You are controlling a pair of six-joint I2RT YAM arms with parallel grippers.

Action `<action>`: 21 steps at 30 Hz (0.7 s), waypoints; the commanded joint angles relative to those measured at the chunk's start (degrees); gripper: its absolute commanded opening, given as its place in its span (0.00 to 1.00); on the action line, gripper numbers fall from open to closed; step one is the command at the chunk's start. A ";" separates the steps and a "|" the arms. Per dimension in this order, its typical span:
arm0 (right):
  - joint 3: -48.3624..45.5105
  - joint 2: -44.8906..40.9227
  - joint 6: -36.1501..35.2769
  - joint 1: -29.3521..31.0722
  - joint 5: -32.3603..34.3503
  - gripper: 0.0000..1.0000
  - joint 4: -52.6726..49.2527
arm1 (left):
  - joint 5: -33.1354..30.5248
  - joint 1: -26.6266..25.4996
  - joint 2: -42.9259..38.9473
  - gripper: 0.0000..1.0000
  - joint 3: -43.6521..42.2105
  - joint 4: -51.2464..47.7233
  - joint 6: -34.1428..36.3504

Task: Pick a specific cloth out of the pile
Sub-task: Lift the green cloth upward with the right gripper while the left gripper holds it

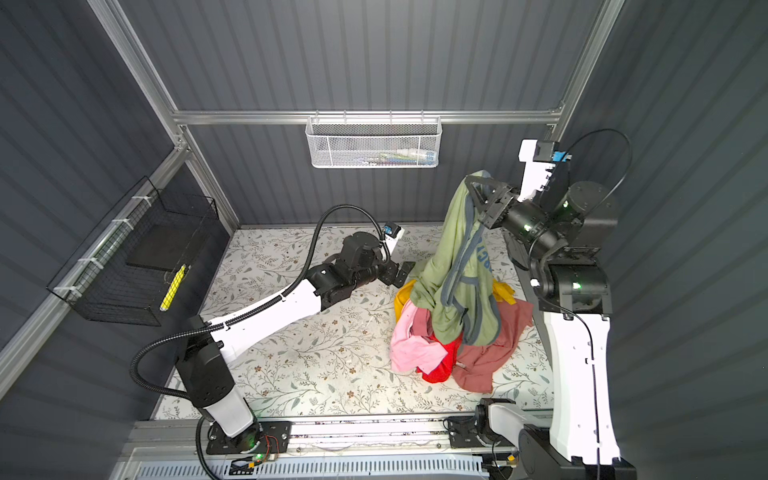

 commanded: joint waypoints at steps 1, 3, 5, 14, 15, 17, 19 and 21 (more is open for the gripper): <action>-3.85 -0.82 1.84 0.16 -0.57 0.00 3.80 | -0.94 -0.61 -4.16 1.00 -2.18 2.74 1.45; -7.90 -1.64 3.73 0.37 -0.77 0.00 6.52 | -0.66 -1.58 -5.89 1.00 -3.40 3.88 2.22; -10.87 -2.23 4.67 0.87 -0.58 0.00 8.35 | -0.24 -2.70 -7.14 1.00 -4.13 4.84 3.13; -17.17 -1.50 4.62 4.53 2.41 0.00 10.57 | 19.23 -5.01 -5.78 0.94 -1.96 8.09 -1.49; -17.26 -1.23 4.53 4.71 2.56 0.00 10.53 | 20.06 -5.30 -5.21 0.93 -1.66 8.08 -1.83; -17.26 -0.91 4.12 5.06 3.03 0.00 10.29 | 21.22 -5.79 -3.98 0.92 -0.97 8.12 -2.58; -17.39 -0.59 4.00 5.30 3.32 0.00 10.12 | 22.10 -6.02 -2.60 0.92 -0.07 8.08 -3.72; -17.69 -0.43 3.95 5.43 3.63 0.00 10.19 | 23.65 -6.04 -1.11 0.93 1.20 8.00 -4.99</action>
